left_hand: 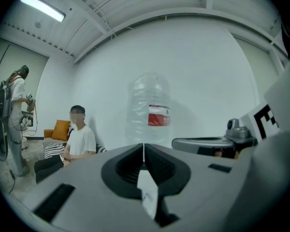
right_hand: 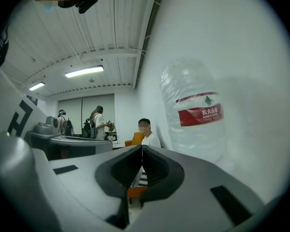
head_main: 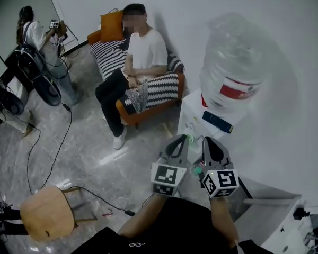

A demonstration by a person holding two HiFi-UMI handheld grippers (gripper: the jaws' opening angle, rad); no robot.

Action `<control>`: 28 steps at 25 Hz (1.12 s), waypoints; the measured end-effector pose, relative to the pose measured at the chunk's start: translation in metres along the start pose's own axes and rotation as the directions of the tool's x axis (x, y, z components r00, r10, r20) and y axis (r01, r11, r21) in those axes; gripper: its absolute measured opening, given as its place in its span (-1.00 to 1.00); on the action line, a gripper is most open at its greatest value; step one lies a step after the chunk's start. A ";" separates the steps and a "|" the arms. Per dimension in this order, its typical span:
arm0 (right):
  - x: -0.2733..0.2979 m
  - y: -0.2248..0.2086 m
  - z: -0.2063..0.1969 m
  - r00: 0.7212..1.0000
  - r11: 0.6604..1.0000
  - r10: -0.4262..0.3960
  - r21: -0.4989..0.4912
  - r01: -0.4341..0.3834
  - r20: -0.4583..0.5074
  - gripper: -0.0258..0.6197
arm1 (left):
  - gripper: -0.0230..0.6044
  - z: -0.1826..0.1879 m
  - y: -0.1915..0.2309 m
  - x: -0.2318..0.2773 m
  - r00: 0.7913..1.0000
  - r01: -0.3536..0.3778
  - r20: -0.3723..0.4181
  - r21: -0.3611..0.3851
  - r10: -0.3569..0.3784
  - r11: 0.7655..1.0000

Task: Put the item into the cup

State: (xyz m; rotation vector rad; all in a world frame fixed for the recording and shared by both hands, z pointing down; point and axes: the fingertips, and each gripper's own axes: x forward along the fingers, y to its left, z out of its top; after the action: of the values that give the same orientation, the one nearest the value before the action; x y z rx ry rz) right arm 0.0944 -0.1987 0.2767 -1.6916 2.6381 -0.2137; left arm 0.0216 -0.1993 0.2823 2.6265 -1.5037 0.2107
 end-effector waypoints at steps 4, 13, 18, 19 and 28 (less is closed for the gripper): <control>0.001 0.004 0.009 1.000 1.000 0.020 0.002 -0.020 0.022 -0.89 | -0.88 0.011 -0.005 -0.002 1.000 0.007 0.018 0.014 -0.007 1.000; 0.000 0.007 0.008 0.998 0.999 0.040 0.016 -0.041 0.040 -0.89 | -0.88 0.011 -0.007 -0.006 1.000 0.001 0.019 0.029 -0.002 1.000; -0.001 0.006 0.010 0.998 0.999 0.045 0.002 -0.045 0.044 -0.89 | -0.88 0.011 -0.006 -0.003 1.000 -0.002 0.026 0.030 0.001 1.000; 0.000 0.006 0.010 0.998 0.999 0.046 0.000 -0.046 0.045 -0.89 | -0.88 0.011 -0.006 -0.002 1.000 -0.002 0.026 0.028 0.002 1.000; 0.004 0.000 0.013 0.998 0.999 0.044 -0.013 -0.043 0.051 -0.89 | -0.88 0.012 -0.007 0.005 1.000 0.006 0.029 0.023 -0.006 1.000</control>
State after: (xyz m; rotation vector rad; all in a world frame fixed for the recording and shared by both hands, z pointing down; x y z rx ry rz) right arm 0.0938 -0.2036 0.2640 -1.6181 2.6416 -0.1536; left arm 0.0305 -0.2018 0.2714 2.6629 -1.5108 0.1917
